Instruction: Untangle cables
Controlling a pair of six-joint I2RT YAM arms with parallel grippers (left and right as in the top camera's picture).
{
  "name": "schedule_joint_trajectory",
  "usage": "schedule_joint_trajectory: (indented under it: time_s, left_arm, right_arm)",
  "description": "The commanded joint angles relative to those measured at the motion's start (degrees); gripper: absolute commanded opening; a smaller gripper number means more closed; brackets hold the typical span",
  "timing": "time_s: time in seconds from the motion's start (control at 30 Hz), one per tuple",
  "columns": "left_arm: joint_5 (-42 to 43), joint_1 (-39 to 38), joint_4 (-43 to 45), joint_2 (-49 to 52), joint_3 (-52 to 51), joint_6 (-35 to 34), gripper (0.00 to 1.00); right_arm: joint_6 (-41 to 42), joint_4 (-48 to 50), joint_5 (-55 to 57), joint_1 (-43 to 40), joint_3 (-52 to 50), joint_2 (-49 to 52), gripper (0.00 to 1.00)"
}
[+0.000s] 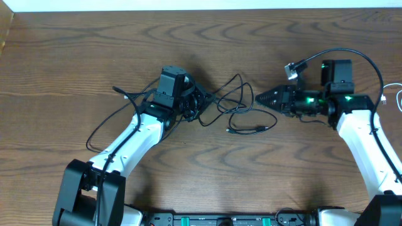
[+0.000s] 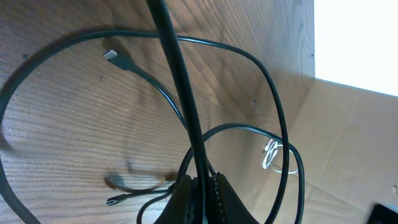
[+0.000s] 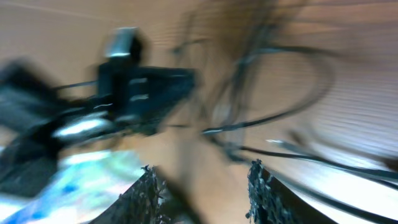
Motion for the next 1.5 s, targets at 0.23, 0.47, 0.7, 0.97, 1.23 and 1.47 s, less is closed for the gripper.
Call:
schedule_joint_trajectory:
  time_s: [0.23,0.47,0.7,0.97,1.23,1.47]
  left_arm:
    - [2.21,0.09,0.72,0.15,0.9,0.2,0.08]
    - [5.77,0.09,1.68,0.15,0.9,-1.03,0.08]
    - [7.19,0.09,1.62,0.15,0.9,-1.79,0.08]
    - [7.13,0.09,1.62,0.15,0.9,-1.77,0.08]
    - [8.13,0.07,1.6,0.15,0.9,-1.73,0.08]
    - [10.62,-0.04,1.62,0.17,0.85,-1.62,0.08]
  right_arm:
    - [6.19,13.57,16.09,1.07,-9.64,1.66,0.19]
    - [16.57,46.38,-3.04,1.64,-21.4,10.01,0.2]
    - [27.54,68.83,-13.51,3.63,-21.73,18.25,0.16]
    - [40.19,91.21,-21.42,3.45,-21.73,18.64,0.29]
    - [49.57,113.07,-22.14,3.63,-21.73,18.64,0.52]
    - [48.26,121.92,-20.81,3.65,-21.55,18.67,0.62]
